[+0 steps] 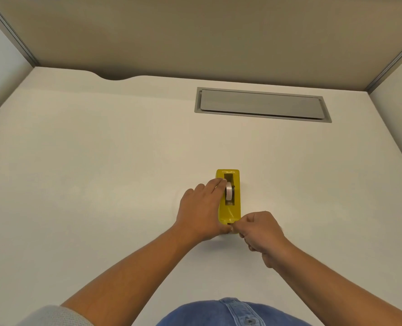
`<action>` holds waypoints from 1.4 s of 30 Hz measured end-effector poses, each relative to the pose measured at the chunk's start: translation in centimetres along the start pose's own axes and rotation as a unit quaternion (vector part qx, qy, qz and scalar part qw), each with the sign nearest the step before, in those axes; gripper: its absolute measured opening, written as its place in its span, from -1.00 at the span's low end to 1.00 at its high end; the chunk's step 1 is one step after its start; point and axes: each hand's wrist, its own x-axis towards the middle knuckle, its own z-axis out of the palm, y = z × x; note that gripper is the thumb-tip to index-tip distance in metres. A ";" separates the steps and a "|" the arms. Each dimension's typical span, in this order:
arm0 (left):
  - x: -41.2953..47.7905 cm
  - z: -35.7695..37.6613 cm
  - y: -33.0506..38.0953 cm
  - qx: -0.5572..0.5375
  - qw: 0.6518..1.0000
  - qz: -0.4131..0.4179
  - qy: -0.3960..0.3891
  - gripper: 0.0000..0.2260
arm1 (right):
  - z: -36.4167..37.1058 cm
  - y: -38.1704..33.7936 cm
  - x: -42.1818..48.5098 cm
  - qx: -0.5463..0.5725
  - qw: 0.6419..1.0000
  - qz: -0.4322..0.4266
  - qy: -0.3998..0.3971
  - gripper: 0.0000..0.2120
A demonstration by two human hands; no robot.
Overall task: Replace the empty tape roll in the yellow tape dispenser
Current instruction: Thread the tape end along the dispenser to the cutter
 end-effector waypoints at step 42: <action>-0.6 0.2 0.0 0.046 0.999 0.025 -0.002 -0.01 | 2.4 5.1 0.5 0.032 0.994 -0.089 0.064 -0.84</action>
